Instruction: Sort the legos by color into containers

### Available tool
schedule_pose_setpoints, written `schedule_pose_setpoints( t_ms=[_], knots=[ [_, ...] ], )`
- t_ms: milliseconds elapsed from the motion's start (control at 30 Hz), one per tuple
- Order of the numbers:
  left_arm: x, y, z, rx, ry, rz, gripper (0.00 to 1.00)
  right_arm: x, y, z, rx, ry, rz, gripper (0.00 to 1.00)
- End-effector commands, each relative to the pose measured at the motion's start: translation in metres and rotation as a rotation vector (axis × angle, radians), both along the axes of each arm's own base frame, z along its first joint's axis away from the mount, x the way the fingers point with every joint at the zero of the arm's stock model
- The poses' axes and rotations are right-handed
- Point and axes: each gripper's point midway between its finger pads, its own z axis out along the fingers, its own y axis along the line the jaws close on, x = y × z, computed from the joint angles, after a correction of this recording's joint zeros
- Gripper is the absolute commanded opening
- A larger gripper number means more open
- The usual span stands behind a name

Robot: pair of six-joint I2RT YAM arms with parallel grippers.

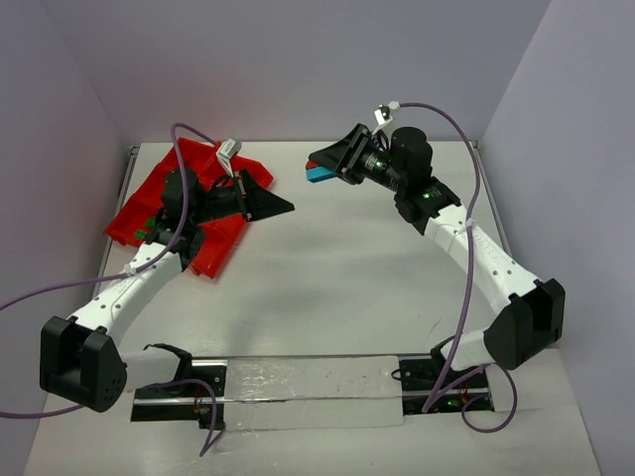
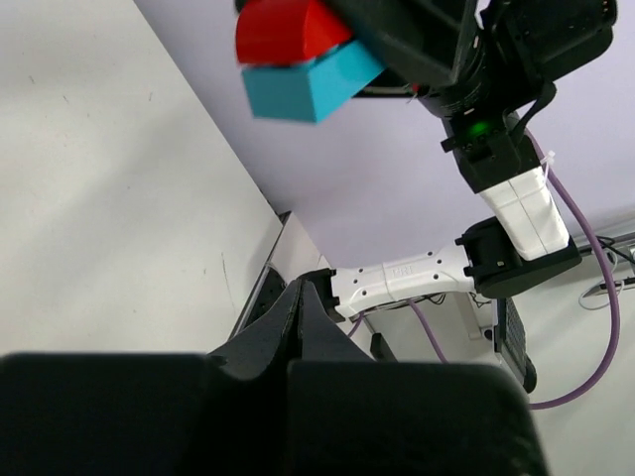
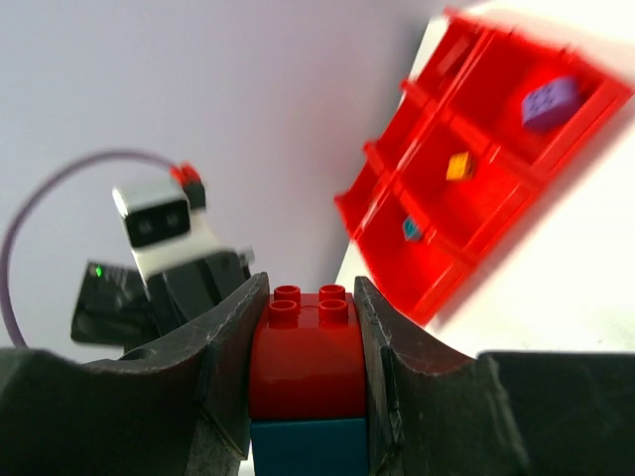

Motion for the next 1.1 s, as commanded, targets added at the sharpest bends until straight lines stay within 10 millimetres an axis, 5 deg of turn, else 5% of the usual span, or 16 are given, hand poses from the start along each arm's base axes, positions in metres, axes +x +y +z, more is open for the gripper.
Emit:
schedule_pose_setpoints(
  t_ms=[0,200,367,433,533,600,700,867,1067],
  knots=[
    [-0.011,0.003,0.004,0.0,-0.033,-0.027,0.0,-0.001,-0.013,0.04,0.05,-0.112,-0.069,0.08],
    [-0.008,0.004,0.017,-0.023,-0.055,-0.018,0.0,-0.002,-0.006,0.034,0.056,-0.092,-0.028,0.07],
    [0.016,0.022,0.039,-0.05,-0.038,0.104,0.03,0.003,-0.016,0.037,0.039,-0.1,-0.101,0.07],
    [0.022,0.027,0.05,-0.091,-0.034,0.145,0.2,0.007,-0.019,0.042,0.045,-0.108,-0.131,0.08],
    [0.029,0.03,0.069,-0.193,-0.019,0.181,0.69,0.023,-0.026,0.047,0.074,-0.113,-0.213,0.08],
    [0.029,0.027,0.076,-0.236,-0.03,0.157,0.84,0.025,-0.02,0.051,0.1,-0.122,-0.193,0.08],
    [0.023,0.019,0.082,-0.263,-0.061,0.078,0.88,0.019,-0.003,0.059,0.125,-0.149,-0.081,0.08],
    [0.023,0.007,0.065,-0.27,-0.059,-0.034,0.89,-0.004,0.018,0.073,0.188,-0.202,0.122,0.08],
    [0.017,-0.008,0.066,-0.284,-0.071,-0.107,0.83,-0.01,0.025,0.075,0.187,-0.211,0.184,0.08]
  ],
)
